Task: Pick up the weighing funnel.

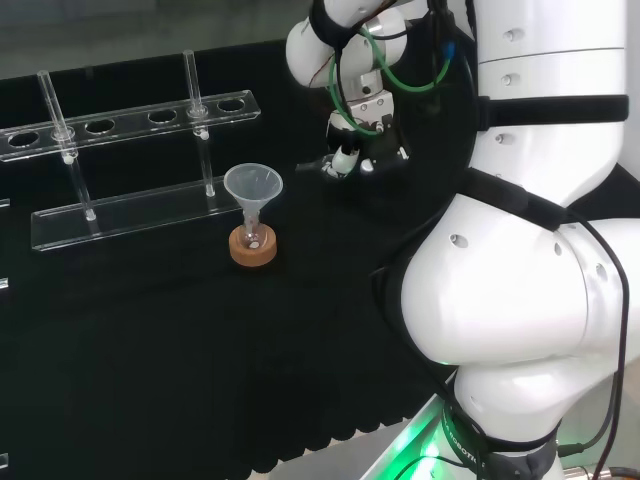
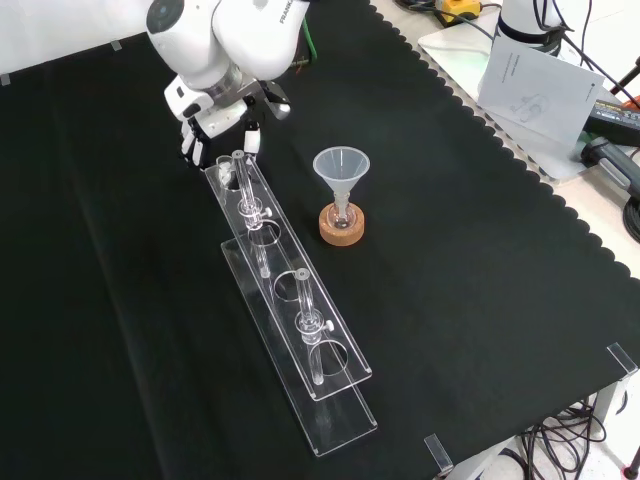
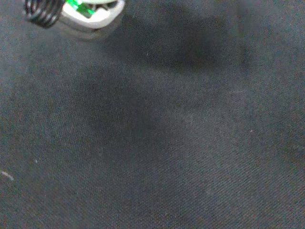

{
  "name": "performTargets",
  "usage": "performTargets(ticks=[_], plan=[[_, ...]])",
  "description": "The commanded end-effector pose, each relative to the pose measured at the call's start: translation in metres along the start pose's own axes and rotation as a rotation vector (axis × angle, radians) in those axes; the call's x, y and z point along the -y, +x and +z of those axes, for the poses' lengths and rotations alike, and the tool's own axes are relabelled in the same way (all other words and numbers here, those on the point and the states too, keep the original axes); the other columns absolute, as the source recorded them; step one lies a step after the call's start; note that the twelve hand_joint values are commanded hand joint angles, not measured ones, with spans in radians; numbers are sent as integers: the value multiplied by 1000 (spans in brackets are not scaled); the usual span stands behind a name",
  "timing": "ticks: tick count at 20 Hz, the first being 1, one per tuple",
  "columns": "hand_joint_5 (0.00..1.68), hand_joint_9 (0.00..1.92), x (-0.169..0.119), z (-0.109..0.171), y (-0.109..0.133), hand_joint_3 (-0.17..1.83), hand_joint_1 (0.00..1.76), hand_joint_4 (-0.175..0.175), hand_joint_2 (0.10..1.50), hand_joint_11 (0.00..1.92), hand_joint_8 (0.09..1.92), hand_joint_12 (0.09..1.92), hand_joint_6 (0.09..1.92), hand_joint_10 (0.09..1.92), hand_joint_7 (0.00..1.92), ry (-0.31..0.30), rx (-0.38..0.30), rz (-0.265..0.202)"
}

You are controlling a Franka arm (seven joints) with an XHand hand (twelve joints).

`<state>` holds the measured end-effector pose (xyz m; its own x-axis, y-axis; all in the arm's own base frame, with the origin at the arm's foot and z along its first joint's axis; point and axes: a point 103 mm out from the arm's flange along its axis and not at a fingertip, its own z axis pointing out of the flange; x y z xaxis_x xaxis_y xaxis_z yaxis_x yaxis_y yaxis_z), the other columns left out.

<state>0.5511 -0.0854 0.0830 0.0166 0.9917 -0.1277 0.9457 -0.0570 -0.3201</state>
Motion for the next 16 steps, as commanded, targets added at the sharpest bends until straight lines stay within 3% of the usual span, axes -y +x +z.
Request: performTargets(ticks=[1, 16], plan=[[1107, 1001, 12, -12, -8, 581, 1065, 175, 772, 834, 686, 1057, 932, 398, 629, -38, -50, 39], [1108, 1046, 41, -22, -29, 595, 1064, 175, 764, 901, 696, 1002, 937, 352, 632, -125, -153, 85]])
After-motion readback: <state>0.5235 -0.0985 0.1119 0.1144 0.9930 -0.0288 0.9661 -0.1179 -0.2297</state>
